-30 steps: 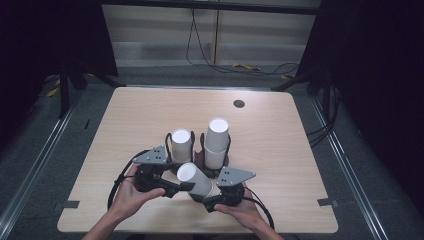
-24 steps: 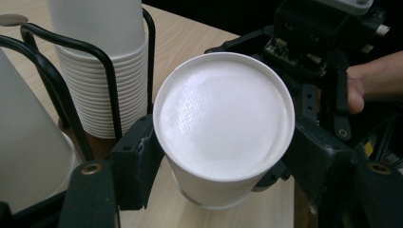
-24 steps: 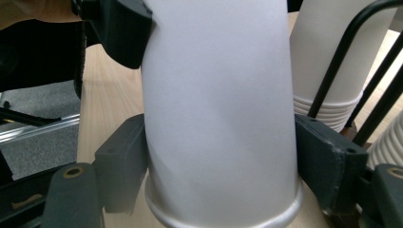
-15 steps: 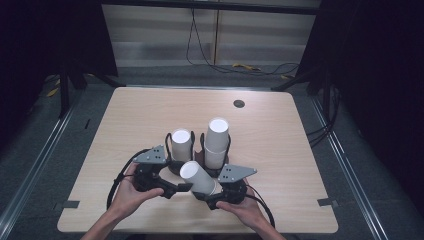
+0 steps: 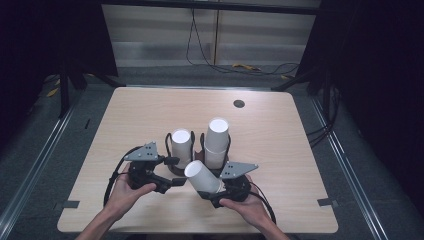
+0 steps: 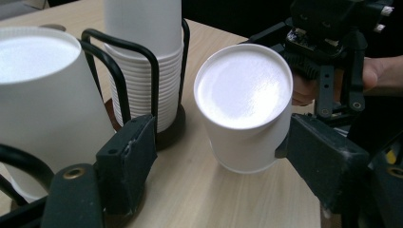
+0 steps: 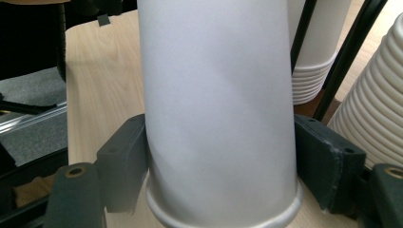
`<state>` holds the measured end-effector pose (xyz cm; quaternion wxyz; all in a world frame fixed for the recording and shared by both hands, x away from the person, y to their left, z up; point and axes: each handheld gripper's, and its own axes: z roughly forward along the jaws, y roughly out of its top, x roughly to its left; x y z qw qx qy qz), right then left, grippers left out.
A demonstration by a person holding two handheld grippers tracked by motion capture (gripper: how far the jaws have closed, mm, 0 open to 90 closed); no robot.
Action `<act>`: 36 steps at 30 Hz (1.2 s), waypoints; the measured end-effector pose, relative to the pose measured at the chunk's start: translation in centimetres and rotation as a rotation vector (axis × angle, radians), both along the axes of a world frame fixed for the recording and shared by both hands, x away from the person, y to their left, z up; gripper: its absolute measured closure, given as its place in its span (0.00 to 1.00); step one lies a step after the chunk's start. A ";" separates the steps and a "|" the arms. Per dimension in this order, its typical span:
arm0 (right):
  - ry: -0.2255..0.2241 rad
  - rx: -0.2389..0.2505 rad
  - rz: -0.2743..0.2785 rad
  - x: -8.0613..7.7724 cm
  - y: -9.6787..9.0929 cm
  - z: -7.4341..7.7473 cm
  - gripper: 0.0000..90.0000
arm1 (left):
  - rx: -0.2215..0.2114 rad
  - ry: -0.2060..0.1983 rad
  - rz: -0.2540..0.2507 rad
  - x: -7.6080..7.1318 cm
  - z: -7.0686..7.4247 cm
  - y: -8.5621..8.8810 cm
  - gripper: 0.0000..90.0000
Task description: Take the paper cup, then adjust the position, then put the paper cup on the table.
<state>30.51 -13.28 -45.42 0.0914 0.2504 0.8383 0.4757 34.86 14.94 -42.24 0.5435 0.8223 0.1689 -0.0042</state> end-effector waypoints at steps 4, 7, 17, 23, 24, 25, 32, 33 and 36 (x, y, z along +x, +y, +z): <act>0.015 -0.017 0.003 0.1 -0.2 0.1 0.28 | -0.002 0.002 0.003 0.0 -0.4 0.0 0.28; 0.025 -0.032 0.006 0.1 -0.4 0.3 0.28 | -0.007 0.012 -0.011 0.1 -0.5 -0.1 0.28; 0.064 -0.099 0.031 0.3 -0.4 0.6 0.28 | 0.024 -0.010 -0.038 -0.5 -0.4 -0.6 0.27; 0.092 -0.162 0.061 0.4 0.0 0.8 0.29 | 0.057 0.027 -0.069 -0.7 -0.2 -0.9 0.25; 0.094 -0.172 0.063 0.4 0.0 0.7 0.29 | 0.061 0.025 -0.071 -0.8 -0.3 -1.0 0.24; 0.096 -0.181 0.072 0.4 0.1 0.7 0.29 | 0.071 0.017 -0.071 -0.8 -0.3 -1.0 0.24; 0.110 -0.234 0.113 0.2 0.8 0.7 0.29 | 0.109 0.010 -0.103 -1.0 -0.5 -1.4 0.17; 0.107 -0.239 0.118 0.2 0.8 0.6 0.29 | 0.116 0.012 -0.104 -1.1 -0.5 -1.5 0.18; 0.118 -0.259 0.122 0.3 0.9 0.7 0.29 | 0.139 -0.003 -0.111 -1.3 -0.4 -1.5 0.20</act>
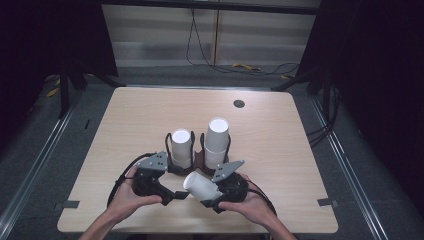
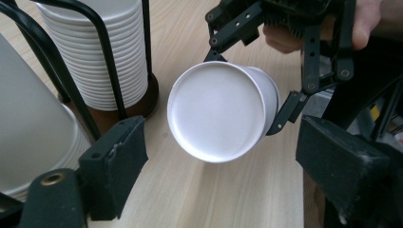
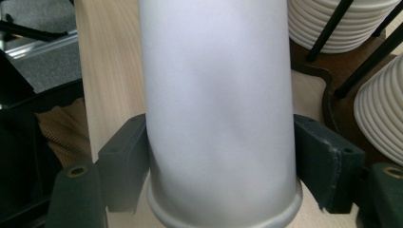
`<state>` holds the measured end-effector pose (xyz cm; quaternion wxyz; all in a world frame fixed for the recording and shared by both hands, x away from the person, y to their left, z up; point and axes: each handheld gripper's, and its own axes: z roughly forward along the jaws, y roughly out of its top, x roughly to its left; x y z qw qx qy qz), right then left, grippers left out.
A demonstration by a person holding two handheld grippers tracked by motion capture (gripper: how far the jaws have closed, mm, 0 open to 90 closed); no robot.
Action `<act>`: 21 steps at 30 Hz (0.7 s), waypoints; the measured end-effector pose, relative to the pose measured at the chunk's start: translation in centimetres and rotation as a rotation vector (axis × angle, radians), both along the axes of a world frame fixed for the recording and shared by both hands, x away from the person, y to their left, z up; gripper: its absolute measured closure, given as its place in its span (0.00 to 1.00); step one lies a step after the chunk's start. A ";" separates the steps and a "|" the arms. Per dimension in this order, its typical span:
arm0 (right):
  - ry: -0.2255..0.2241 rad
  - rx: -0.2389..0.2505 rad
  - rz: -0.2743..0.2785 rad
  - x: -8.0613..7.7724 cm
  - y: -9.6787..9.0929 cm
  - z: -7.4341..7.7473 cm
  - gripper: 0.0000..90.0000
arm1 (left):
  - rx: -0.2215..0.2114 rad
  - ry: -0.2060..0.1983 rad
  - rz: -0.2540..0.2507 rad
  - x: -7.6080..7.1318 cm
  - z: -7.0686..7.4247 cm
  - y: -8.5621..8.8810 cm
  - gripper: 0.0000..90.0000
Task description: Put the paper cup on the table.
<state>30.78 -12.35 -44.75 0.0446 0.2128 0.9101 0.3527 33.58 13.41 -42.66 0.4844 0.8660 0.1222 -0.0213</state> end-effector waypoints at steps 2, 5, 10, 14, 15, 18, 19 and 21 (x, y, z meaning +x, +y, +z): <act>0.000 -0.011 0.007 0.0 0.1 0.1 0.29 | 0.003 0.002 -0.010 0.0 0.1 0.0 0.23; -0.001 -0.033 0.016 0.1 0.3 0.4 0.29 | 0.015 0.012 -0.011 0.2 0.1 0.1 0.23; 0.000 -0.085 0.052 0.6 0.8 0.9 0.29 | 0.021 0.026 -0.014 0.6 -0.2 0.2 0.20; -0.007 -0.116 0.072 0.9 1.4 1.5 0.30 | 0.019 0.067 -0.028 0.8 -0.2 0.3 0.20; -0.008 -0.118 0.079 0.9 1.5 1.6 0.30 | 0.017 0.072 -0.032 0.9 -0.2 0.3 0.20; -0.016 -0.136 0.088 0.9 1.6 1.5 0.30 | 0.035 0.061 -0.028 0.8 -0.1 0.2 0.22; -0.015 -0.135 0.090 0.9 1.5 1.5 0.30 | 0.038 0.061 -0.031 0.8 -0.1 0.2 0.23; -0.009 -0.142 0.092 0.9 1.6 1.4 0.30 | 0.059 0.049 -0.031 0.7 -0.1 0.1 0.24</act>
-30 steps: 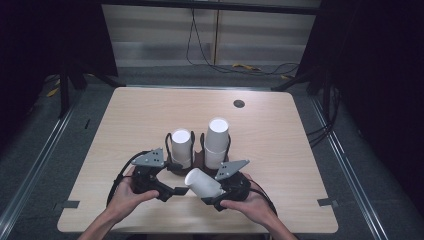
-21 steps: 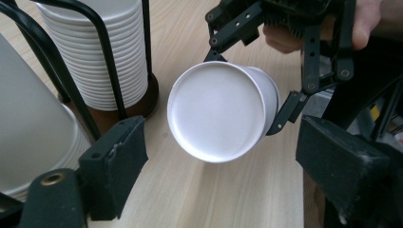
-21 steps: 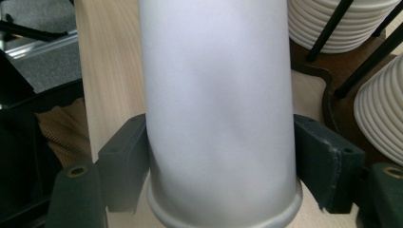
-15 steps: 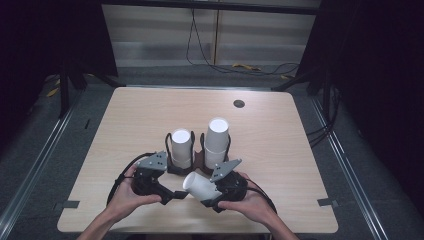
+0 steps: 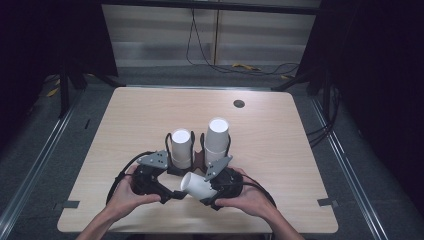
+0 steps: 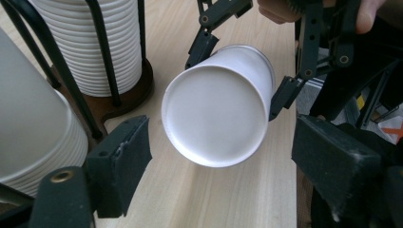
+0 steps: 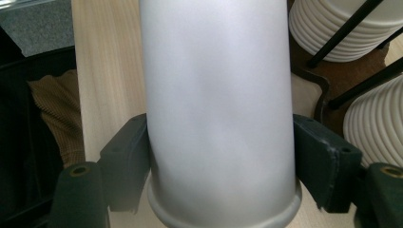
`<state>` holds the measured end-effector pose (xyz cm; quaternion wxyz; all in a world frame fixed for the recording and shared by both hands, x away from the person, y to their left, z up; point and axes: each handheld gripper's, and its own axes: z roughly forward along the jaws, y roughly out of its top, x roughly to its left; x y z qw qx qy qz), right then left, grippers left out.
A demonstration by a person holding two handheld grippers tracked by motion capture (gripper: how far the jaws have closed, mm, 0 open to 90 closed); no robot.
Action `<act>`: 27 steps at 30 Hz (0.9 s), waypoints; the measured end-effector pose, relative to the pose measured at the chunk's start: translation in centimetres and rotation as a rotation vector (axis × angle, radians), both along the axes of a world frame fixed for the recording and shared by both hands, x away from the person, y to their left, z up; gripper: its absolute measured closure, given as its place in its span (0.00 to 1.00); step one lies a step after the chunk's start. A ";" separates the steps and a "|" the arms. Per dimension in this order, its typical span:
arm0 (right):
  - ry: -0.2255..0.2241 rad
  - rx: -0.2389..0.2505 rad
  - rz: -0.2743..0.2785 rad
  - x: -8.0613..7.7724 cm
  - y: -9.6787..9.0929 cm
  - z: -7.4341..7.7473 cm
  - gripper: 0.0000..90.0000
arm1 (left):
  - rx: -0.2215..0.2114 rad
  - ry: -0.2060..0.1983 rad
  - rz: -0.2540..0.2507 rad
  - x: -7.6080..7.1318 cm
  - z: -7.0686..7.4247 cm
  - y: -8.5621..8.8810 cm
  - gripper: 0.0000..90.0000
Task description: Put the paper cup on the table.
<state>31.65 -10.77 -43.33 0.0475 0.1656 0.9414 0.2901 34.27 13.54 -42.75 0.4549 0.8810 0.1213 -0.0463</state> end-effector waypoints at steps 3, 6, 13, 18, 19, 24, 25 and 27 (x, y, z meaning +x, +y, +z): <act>0.006 -0.019 0.012 -0.1 0.2 -0.2 0.30 | 0.008 0.008 -0.019 0.0 -0.1 -0.1 0.24; 0.007 -0.040 0.020 -0.1 0.4 -0.3 0.30 | 0.032 0.014 -0.021 0.1 -0.3 -0.2 0.23; -0.007 -0.066 0.046 -0.1 0.8 0.0 0.31 | 0.094 0.012 -0.027 0.2 -0.7 -0.6 0.24; -0.003 -0.099 0.064 -0.1 1.2 -0.1 0.31 | 0.119 0.004 -0.045 0.2 -0.9 -0.9 0.24; -0.004 -0.113 0.065 -0.1 1.3 -0.1 0.31 | 0.124 0.010 -0.044 0.2 -0.9 -1.0 0.24; 0.005 -0.141 0.077 -0.2 1.9 -0.3 0.31 | 0.158 0.008 -0.061 0.2 -1.1 -1.1 0.26; 0.003 -0.139 0.079 -0.2 2.0 -0.4 0.31 | 0.160 0.005 -0.060 0.2 -1.2 -1.1 0.26; -0.003 -0.150 0.088 -0.2 2.1 -0.4 0.31 | 0.164 0.002 -0.063 0.2 -1.3 -1.2 0.27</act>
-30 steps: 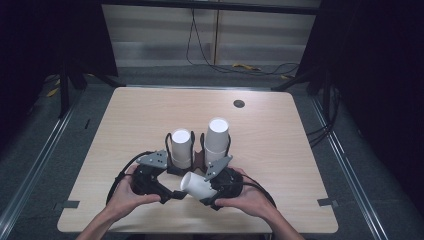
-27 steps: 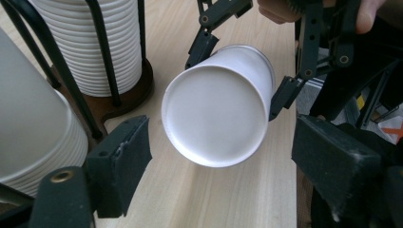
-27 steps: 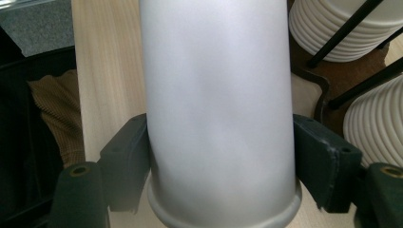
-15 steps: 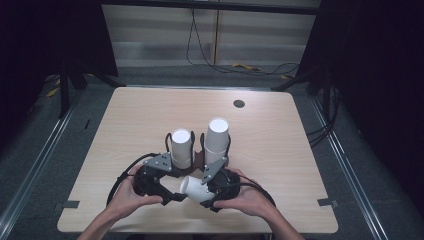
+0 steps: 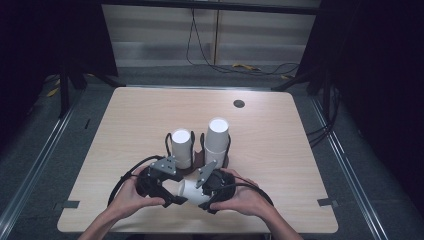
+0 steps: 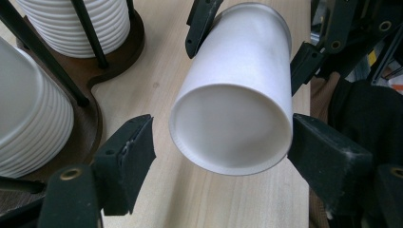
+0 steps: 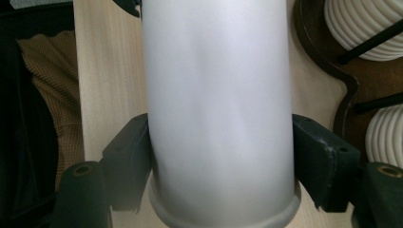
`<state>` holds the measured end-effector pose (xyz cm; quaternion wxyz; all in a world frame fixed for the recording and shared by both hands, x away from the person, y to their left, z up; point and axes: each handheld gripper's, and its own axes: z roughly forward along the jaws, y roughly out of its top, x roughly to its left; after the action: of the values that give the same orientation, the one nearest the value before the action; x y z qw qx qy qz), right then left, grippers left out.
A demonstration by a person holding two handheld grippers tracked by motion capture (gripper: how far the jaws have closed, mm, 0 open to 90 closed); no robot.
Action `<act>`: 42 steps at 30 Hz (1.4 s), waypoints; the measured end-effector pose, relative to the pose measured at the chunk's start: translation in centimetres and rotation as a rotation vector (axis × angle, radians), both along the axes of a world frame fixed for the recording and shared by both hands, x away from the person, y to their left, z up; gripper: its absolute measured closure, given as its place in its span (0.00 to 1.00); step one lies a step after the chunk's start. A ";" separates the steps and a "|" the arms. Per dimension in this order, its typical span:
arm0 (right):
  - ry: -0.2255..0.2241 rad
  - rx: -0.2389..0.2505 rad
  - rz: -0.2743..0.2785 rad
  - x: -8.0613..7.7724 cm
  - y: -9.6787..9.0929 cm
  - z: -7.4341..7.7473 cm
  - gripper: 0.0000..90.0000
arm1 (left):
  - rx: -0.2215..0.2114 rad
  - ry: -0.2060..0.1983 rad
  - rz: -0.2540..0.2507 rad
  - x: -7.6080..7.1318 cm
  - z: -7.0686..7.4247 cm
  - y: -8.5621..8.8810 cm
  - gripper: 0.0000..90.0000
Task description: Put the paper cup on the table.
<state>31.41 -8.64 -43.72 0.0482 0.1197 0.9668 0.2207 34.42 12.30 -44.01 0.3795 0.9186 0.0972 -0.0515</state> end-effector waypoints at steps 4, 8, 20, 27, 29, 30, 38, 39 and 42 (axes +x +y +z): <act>0.001 -0.012 0.002 -0.1 0.5 0.0 0.31 | 0.025 0.016 -0.016 0.1 -0.3 -0.1 0.30; -0.012 -0.027 0.019 -0.2 1.1 -0.1 0.32 | 0.031 0.046 -0.014 0.2 -0.4 -0.2 0.30; -0.027 -0.027 0.035 -0.4 1.5 -0.1 0.32 | 0.018 0.028 -0.041 -0.1 -0.1 -0.2 0.35; -0.053 -0.011 0.061 -0.8 1.8 0.2 0.32 | -0.008 0.061 -0.064 -0.1 -0.3 -0.3 0.35; -0.050 -0.010 0.054 -0.9 1.8 0.2 0.32 | -0.008 0.064 -0.060 -0.1 -0.3 -0.3 0.36; -0.051 -0.011 0.054 -0.9 1.8 0.2 0.32 | -0.006 0.060 -0.068 -0.1 -0.3 -0.3 0.35; -0.054 -0.001 0.052 -0.8 1.7 0.4 0.32 | -0.019 0.090 -0.042 0.2 -0.5 -0.3 0.32; -0.053 0.001 0.050 -0.8 1.7 0.4 0.32 | -0.022 0.095 -0.044 0.2 -0.5 -0.3 0.32; -0.046 0.004 0.052 -0.9 1.6 0.4 0.32 | -0.027 0.092 -0.052 -0.1 -0.6 -0.5 0.34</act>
<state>30.51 -7.00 -43.27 0.0642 0.0895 0.9677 0.2267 34.34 11.82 -44.62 0.3853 0.9124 0.0902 -0.1049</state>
